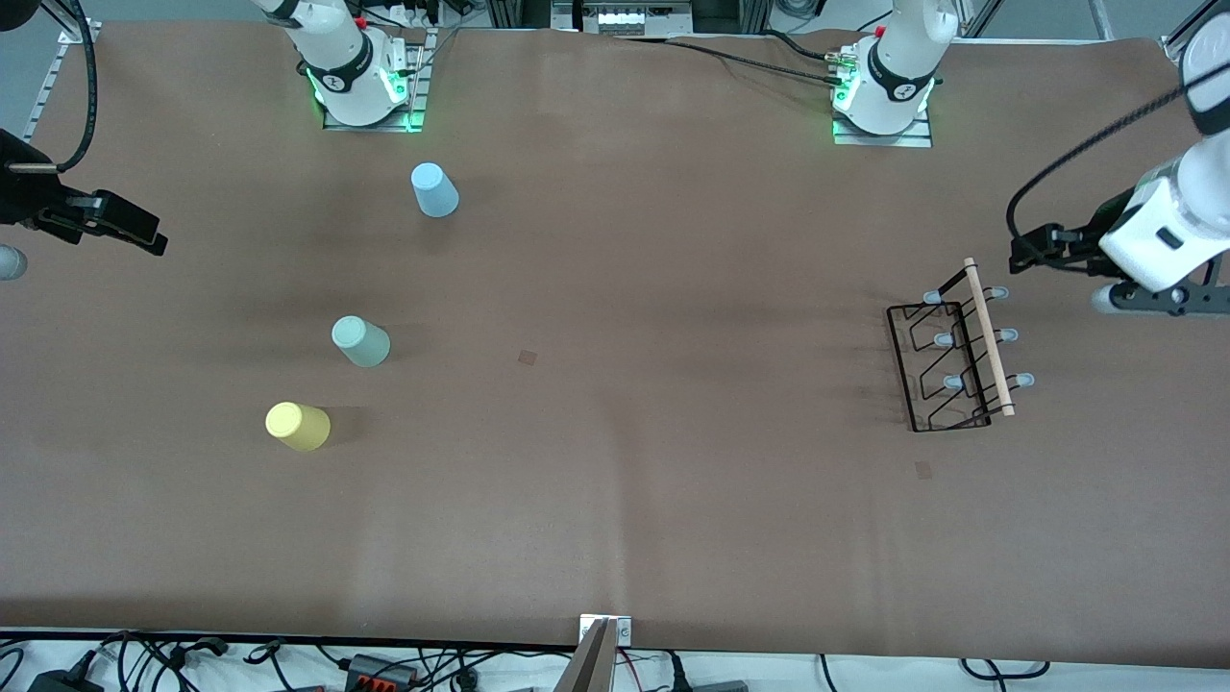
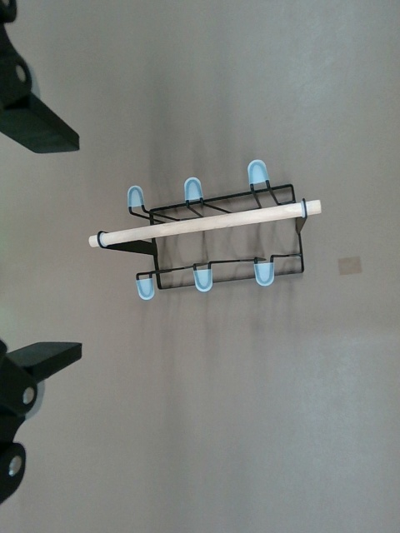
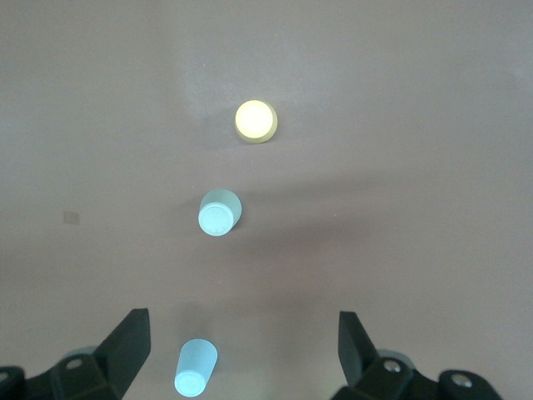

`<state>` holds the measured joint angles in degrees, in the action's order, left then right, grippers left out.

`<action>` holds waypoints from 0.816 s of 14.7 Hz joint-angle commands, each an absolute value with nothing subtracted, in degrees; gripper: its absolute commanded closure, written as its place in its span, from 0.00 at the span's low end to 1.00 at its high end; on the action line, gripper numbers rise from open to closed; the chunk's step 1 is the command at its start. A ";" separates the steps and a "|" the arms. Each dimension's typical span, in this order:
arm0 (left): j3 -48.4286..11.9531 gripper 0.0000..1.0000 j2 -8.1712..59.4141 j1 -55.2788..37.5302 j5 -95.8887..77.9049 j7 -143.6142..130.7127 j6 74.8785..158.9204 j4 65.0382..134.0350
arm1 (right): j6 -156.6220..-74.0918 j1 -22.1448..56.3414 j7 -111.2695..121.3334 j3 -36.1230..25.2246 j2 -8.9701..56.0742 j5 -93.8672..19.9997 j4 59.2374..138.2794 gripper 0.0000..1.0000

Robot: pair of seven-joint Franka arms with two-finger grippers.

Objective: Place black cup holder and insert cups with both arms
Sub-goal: 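Lower the right gripper to the teal cup while the left gripper reaches the rack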

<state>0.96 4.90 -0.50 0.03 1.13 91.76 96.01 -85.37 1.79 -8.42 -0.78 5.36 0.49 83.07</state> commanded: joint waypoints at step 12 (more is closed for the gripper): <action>1.32 0.00 7.02 0.08 -0.35 2.55 90.53 93.34 | -80.94 2.20 -7.47 -0.26 6.07 -0.44 86.46 0.00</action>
<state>1.00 5.33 -0.46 0.03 1.30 91.49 94.39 -81.40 2.01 -8.23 -0.41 6.42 0.40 83.94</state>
